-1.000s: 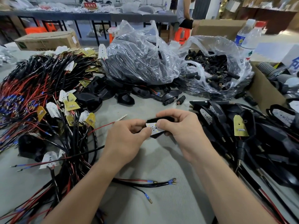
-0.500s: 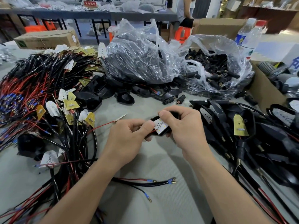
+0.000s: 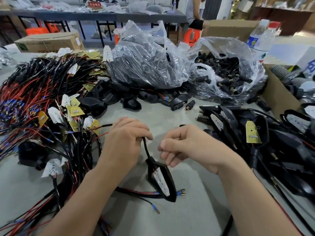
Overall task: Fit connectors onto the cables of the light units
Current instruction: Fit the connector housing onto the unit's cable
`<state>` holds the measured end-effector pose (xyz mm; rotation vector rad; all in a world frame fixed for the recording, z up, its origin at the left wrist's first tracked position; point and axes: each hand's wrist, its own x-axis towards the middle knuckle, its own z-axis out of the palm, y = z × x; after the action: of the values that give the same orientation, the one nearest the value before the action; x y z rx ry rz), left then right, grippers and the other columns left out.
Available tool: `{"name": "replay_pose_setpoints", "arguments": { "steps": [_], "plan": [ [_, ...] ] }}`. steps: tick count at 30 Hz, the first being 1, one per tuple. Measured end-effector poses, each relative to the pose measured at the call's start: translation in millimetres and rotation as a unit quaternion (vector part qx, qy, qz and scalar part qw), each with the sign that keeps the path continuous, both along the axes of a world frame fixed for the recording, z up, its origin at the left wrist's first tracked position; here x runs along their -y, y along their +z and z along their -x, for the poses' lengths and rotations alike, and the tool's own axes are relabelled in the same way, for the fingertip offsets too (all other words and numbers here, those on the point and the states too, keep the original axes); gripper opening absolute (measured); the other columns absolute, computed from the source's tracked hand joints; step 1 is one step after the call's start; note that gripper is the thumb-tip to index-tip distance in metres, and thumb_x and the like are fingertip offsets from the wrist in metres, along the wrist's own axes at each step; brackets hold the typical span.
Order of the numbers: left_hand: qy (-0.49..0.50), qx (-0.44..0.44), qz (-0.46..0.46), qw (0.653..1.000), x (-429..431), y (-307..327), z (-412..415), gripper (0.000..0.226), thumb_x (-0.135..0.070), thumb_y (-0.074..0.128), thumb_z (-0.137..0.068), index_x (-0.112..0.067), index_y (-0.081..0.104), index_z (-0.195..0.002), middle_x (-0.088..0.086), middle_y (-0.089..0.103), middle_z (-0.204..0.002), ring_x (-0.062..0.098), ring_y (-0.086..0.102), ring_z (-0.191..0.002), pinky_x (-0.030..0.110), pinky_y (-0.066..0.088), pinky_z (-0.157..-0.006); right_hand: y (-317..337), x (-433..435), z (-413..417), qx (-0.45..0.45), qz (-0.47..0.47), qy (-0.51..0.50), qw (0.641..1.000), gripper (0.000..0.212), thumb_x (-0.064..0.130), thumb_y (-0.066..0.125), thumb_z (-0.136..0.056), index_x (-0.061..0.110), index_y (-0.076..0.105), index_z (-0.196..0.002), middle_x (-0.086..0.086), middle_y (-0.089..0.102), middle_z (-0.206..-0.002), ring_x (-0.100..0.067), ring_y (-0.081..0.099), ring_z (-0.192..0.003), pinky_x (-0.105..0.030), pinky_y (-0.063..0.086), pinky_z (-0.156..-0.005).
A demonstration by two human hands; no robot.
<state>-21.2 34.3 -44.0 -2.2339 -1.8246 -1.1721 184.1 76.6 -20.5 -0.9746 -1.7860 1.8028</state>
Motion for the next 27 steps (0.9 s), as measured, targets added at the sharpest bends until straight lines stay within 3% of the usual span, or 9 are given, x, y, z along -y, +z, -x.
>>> {"name": "replay_pose_setpoints", "arguments": {
  "steps": [3, 6, 8, 11, 14, 17, 22, 24, 27],
  "plan": [
    [-0.070, 0.029, -0.019, 0.997, 0.6, -3.0, -7.0, 0.031, 0.007, 0.063, -0.081, -0.018, 0.080, -0.074, -0.010, 0.076, -0.089, 0.005, 0.063, -0.098, 0.034, 0.035, -0.112, -7.2, 0.2, 16.9, -0.012, -0.019, -0.118, 0.993, 0.022, 0.019, 0.064, -0.097, 0.006, 0.076, -0.083, -0.014, 0.072, -0.073, -0.021, 0.067, -0.062, -0.026, 0.055, -0.057],
    [-0.114, 0.058, -0.011, 0.992, 2.7, -1.0, -11.8, 0.038, 0.016, 0.055, -0.074, -0.016, 0.072, -0.063, -0.011, 0.075, -0.086, 0.004, 0.067, -0.100, 0.031, 0.034, -0.116, -13.2, -3.0, 26.2, 0.002, -0.071, -0.226, 0.972, 0.030, 0.032, 0.062, -0.089, 0.008, 0.074, -0.077, -0.014, 0.073, -0.072, -0.022, 0.066, -0.060, -0.038, 0.055, -0.061],
    [-0.171, 0.064, 0.010, 0.983, 6.2, 3.8, -19.4, 0.035, 0.015, 0.048, -0.060, -0.015, 0.067, -0.056, -0.010, 0.073, -0.082, 0.007, 0.067, -0.096, 0.028, 0.042, -0.108, -14.4, -3.2, 30.3, 0.034, -0.092, -0.228, 0.969, 0.043, 0.043, 0.058, -0.084, 0.003, 0.072, -0.082, -0.019, 0.071, -0.073, -0.023, 0.063, -0.063, -0.048, 0.057, -0.068],
    [-0.239, 0.050, 0.052, 0.968, 14.8, 6.3, -35.1, 0.024, 0.002, 0.046, -0.055, -0.015, 0.062, -0.052, -0.010, 0.068, -0.080, 0.005, 0.064, -0.089, 0.022, 0.050, -0.081, -15.0, 1.3, 32.9, 0.032, -0.017, -0.171, 0.985, 0.062, 0.053, 0.058, -0.082, -0.008, 0.066, -0.091, -0.028, 0.065, -0.078, -0.024, 0.056, -0.072, -0.046, 0.046, -0.070],
    [-0.263, 0.052, 0.069, 0.961, 15.9, 4.0, -40.0, 0.026, 0.008, 0.051, -0.057, -0.015, 0.063, -0.051, -0.012, 0.072, -0.087, 0.005, 0.066, -0.094, 0.028, 0.052, -0.082, -13.0, -1.0, 29.1, -0.056, 0.126, -0.141, 0.980, 0.036, 0.031, 0.060, -0.099, 0.000, 0.077, -0.093, -0.013, 0.075, -0.086, -0.021, 0.070, -0.077, -0.036, 0.057, -0.069],
    [-0.287, 0.069, 0.090, 0.951, 14.4, 2.9, -43.9, 0.032, 0.017, 0.052, -0.054, -0.011, 0.066, -0.051, -0.008, 0.077, -0.087, 0.007, 0.069, -0.101, 0.034, 0.049, -0.098, -10.3, -5.3, 28.6, -0.142, 0.233, -0.166, 0.948, 0.024, 0.019, 0.058, -0.101, 0.001, 0.073, -0.104, -0.012, 0.074, -0.086, -0.018, 0.067, -0.073, -0.029, 0.059, -0.069],
    [-0.301, 0.106, 0.145, 0.937, 19.4, -0.4, -48.0, 0.037, 0.020, 0.048, -0.052, -0.009, 0.070, -0.053, -0.006, 0.077, -0.082, 0.003, 0.066, -0.106, 0.027, 0.039, -0.112, -12.7, -10.8, 32.0, -0.191, 0.235, -0.253, 0.919, 0.019, 0.012, 0.057, -0.102, 0.000, 0.071, -0.097, -0.012, 0.068, -0.074, -0.016, 0.061, -0.058, -0.019, 0.046, -0.041],
    [-0.300, 0.125, 0.166, 0.931, 20.2, 0.3, -48.1, 0.038, 0.025, 0.050, -0.053, -0.007, 0.071, -0.052, -0.003, 0.077, -0.080, 0.005, 0.068, -0.103, 0.023, 0.036, -0.112, -14.3, -16.3, 30.8, -0.207, 0.220, -0.286, 0.909, 0.018, 0.010, 0.057, -0.101, 0.002, 0.070, -0.091, -0.011, 0.068, -0.072, -0.017, 0.060, -0.056, -0.018, 0.041, -0.037],
    [-0.299, 0.140, 0.185, 0.926, 19.6, 2.2, -49.2, 0.039, 0.029, 0.049, -0.057, -0.003, 0.070, -0.051, 0.001, 0.076, -0.075, 0.007, 0.070, -0.096, 0.021, 0.034, -0.113, -18.0, -24.8, 28.1, -0.223, 0.183, -0.336, 0.897, 0.018, 0.007, 0.056, -0.101, 0.003, 0.068, -0.088, -0.009, 0.070, -0.067, -0.015, 0.060, -0.052, -0.020, 0.047, -0.043]
  ]
}}
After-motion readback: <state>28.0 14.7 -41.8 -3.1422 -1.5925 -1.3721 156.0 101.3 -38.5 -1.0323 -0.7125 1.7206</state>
